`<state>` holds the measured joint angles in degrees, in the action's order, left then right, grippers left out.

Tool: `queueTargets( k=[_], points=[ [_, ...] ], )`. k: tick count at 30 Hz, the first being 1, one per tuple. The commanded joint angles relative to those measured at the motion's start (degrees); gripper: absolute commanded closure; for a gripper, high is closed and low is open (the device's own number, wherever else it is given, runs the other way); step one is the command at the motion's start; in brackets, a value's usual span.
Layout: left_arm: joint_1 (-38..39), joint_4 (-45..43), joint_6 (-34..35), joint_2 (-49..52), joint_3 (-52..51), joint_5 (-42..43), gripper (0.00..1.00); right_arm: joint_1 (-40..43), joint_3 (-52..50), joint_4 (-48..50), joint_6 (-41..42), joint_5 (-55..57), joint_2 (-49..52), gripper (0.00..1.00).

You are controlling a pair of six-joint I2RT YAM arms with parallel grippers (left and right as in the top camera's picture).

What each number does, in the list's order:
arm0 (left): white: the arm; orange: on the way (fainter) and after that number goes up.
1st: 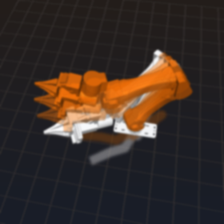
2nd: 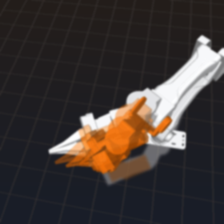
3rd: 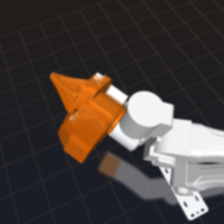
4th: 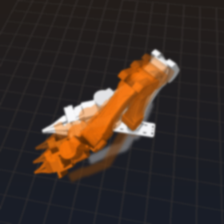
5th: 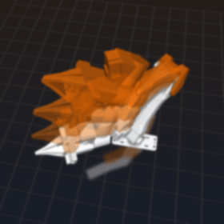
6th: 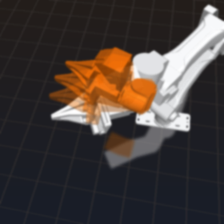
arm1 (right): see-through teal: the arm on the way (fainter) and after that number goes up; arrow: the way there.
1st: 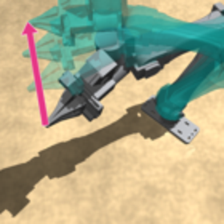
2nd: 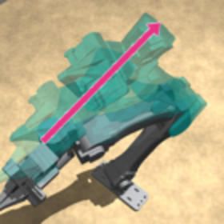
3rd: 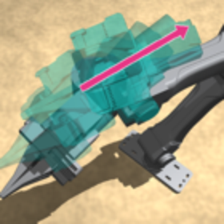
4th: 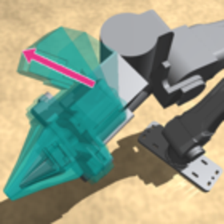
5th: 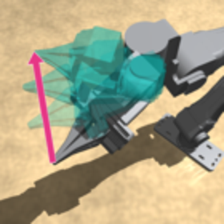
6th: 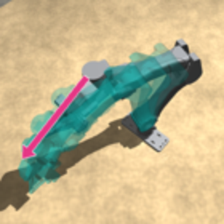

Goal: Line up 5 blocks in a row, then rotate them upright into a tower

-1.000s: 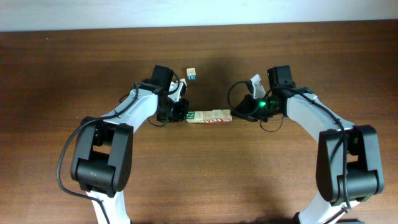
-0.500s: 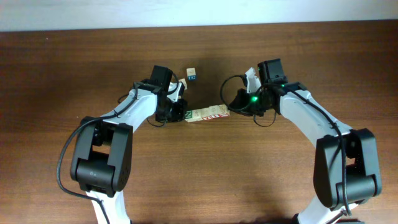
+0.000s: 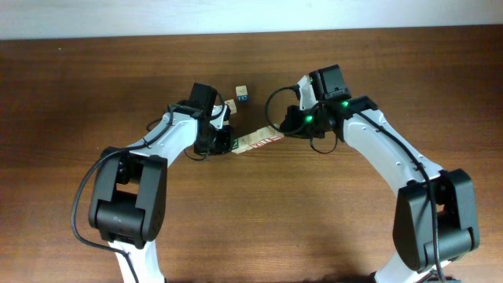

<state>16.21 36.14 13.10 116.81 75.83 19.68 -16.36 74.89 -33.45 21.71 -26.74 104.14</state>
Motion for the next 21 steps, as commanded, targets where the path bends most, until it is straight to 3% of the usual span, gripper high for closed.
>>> queueTargets(
  k=[1, 21],
  points=[
    [2.16, -0.98, -0.31, 0.39, 0.00, 7.98, 1.00, -4.72, 0.35, 0.24, 0.48, -4.02, 0.13, 0.96],
    [2.16, -0.96, -0.31, 0.39, 0.00, 7.98, 1.00, -8.07, 0.35, 2.38, 2.80, -1.64, 0.15, 0.96]
  ],
)
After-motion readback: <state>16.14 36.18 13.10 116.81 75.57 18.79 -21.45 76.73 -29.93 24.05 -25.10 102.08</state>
